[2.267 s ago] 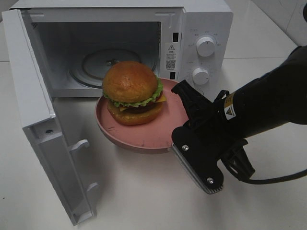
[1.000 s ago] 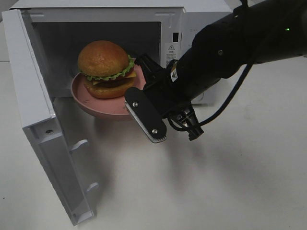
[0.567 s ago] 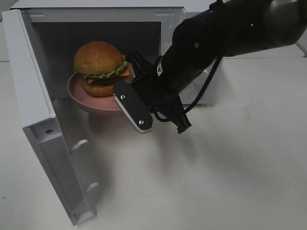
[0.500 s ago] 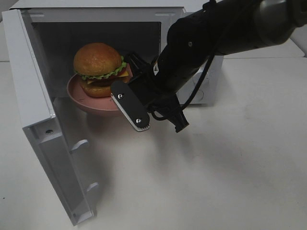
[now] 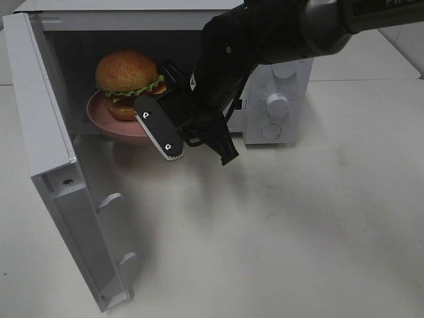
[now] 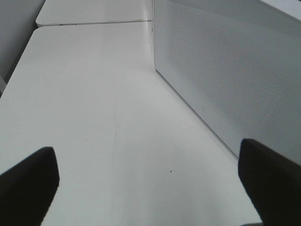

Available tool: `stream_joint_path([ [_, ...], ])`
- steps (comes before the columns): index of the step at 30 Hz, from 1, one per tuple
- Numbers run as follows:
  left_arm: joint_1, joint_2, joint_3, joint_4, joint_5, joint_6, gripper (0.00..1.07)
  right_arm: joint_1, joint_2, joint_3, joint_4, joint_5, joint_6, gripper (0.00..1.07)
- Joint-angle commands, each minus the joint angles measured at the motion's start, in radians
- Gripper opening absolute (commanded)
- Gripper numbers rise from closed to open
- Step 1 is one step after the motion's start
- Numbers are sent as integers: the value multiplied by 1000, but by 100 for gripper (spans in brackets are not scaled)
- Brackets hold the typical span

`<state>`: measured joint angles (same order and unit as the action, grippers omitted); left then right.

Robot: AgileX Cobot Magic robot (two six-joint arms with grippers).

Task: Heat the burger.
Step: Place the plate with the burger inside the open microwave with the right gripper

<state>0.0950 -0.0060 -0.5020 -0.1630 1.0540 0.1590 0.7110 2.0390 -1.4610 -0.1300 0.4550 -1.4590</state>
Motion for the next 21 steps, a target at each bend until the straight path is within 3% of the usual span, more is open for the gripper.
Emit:
stream_joint_path([
  [1, -4, -21, 4, -3, -13, -3, 98, -1, 6, -50, -19, -50, 46, 0],
  [19, -4, -21, 4, -3, -13, -3, 98, -1, 170, -307, -49, 12, 115, 0],
  [21, -4, -21, 4, -3, -13, -3, 98, -1, 208, -374, -53, 39, 187, 1],
])
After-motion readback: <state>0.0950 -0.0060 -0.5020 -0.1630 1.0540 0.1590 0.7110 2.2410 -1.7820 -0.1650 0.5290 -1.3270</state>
